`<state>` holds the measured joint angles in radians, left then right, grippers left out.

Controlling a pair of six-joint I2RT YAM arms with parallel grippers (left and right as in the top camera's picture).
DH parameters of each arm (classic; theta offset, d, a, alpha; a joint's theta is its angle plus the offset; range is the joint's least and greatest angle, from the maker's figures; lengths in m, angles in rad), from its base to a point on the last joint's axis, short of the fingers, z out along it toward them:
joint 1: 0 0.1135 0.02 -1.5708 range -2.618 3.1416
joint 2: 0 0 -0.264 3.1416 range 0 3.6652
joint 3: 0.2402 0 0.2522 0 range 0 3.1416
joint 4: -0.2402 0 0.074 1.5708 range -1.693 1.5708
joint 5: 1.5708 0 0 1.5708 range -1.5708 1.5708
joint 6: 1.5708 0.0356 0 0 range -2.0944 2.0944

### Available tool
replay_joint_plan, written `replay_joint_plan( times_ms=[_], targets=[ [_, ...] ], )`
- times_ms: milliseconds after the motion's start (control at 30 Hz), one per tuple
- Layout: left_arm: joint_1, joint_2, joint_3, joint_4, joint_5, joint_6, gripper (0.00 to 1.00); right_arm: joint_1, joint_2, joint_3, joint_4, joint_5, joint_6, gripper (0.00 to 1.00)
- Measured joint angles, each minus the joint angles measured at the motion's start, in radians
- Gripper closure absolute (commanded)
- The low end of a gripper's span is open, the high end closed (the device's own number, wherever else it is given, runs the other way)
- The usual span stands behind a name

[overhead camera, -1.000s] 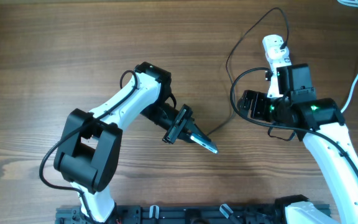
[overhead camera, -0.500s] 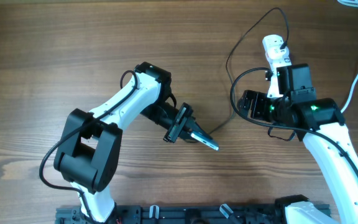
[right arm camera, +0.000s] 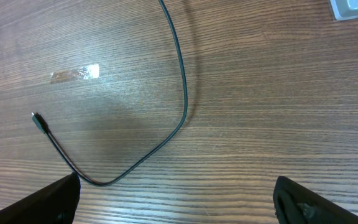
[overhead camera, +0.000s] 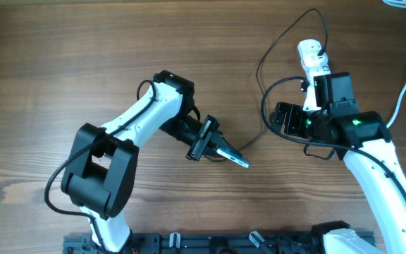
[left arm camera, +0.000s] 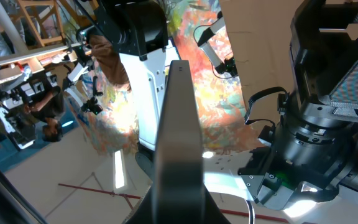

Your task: Plug charger to phone and switch on socket

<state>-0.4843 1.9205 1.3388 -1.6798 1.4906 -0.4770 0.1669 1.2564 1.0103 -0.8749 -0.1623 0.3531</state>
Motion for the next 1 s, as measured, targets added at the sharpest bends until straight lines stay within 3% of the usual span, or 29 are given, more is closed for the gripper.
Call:
replay_joint_plan(
  times_ms=[1000],
  targets=[
    [0.000,0.000,0.000,0.000,0.039,0.000,0.96,0.000,0.000,0.000,0.000,0.000,0.000,0.00]
  ],
)
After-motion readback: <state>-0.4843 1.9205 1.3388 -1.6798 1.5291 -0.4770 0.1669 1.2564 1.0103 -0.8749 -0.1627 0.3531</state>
